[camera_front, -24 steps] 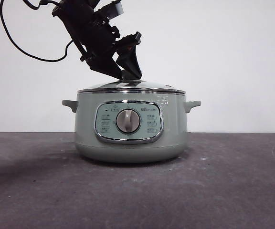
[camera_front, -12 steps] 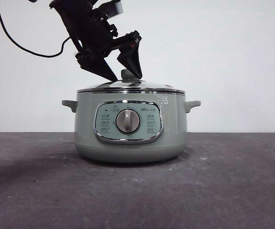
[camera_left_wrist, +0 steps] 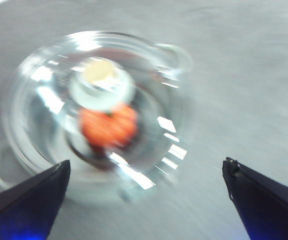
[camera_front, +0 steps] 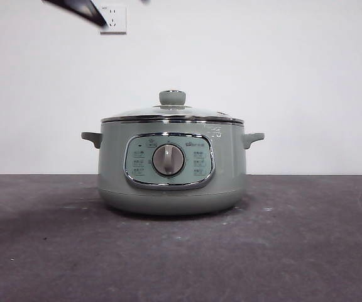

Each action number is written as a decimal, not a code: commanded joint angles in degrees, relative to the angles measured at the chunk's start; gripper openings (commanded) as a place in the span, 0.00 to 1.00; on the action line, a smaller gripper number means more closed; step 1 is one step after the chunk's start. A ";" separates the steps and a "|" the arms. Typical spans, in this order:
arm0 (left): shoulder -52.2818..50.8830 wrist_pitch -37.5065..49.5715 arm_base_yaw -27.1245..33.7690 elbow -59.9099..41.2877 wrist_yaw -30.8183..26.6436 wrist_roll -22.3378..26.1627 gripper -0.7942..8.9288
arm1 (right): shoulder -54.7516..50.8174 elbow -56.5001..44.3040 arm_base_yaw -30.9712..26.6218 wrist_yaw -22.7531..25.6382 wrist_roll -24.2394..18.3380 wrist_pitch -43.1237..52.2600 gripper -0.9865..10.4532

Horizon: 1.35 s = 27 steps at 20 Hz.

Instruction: Pick up the pumpkin,open the lid,put the pumpkin in the pot,close the lid

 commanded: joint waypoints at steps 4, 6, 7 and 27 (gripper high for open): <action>-12.00 -9.11 -0.20 -0.52 7.45 -0.35 0.25 | 0.74 -0.15 2.23 -0.13 0.39 -1.18 0.47; -14.95 -11.04 -0.24 -0.52 7.43 -0.35 0.06 | 0.92 -0.15 3.06 -0.13 0.37 -1.20 0.32; -16.13 -12.04 -0.24 -0.52 7.45 -0.33 0.07 | 0.94 -0.15 3.58 -0.13 0.33 -1.20 0.18; -17.29 -13.70 -0.24 -0.52 7.04 -0.33 0.08 | -1.18 -0.15 4.46 0.33 1.18 -1.18 0.09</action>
